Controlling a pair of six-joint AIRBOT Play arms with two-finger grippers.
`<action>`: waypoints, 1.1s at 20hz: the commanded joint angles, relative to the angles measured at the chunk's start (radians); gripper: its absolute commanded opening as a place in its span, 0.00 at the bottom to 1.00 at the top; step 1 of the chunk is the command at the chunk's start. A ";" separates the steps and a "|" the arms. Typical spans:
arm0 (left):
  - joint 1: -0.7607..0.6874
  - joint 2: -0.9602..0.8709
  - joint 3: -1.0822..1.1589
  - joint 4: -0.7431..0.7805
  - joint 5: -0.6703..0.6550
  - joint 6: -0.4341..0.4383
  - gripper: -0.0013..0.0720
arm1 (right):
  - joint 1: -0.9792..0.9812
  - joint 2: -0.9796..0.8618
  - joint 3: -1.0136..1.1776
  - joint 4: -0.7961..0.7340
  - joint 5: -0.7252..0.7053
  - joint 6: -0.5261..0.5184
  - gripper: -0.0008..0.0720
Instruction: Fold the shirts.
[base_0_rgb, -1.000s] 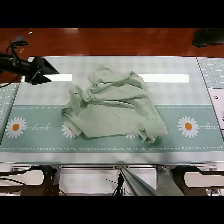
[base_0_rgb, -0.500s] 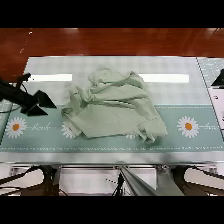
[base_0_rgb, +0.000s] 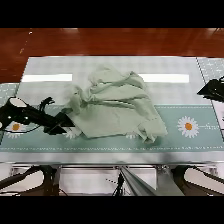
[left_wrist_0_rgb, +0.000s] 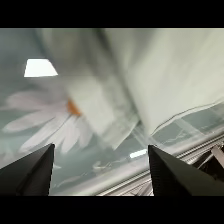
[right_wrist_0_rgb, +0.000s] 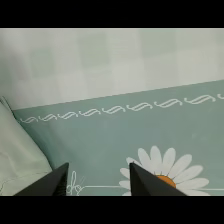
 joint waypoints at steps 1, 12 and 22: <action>-0.113 -0.051 -0.028 -0.116 0.143 0.009 1.00 | -0.001 0.021 -0.011 0.024 -0.035 -0.012 0.65; -0.200 -0.121 -0.025 -0.319 0.132 0.167 0.05 | 0.000 0.082 -0.181 -0.014 -0.032 -0.014 0.66; -0.194 -0.118 -0.025 -0.326 0.110 0.189 0.05 | 0.270 0.027 -0.565 0.182 -0.339 -0.097 0.78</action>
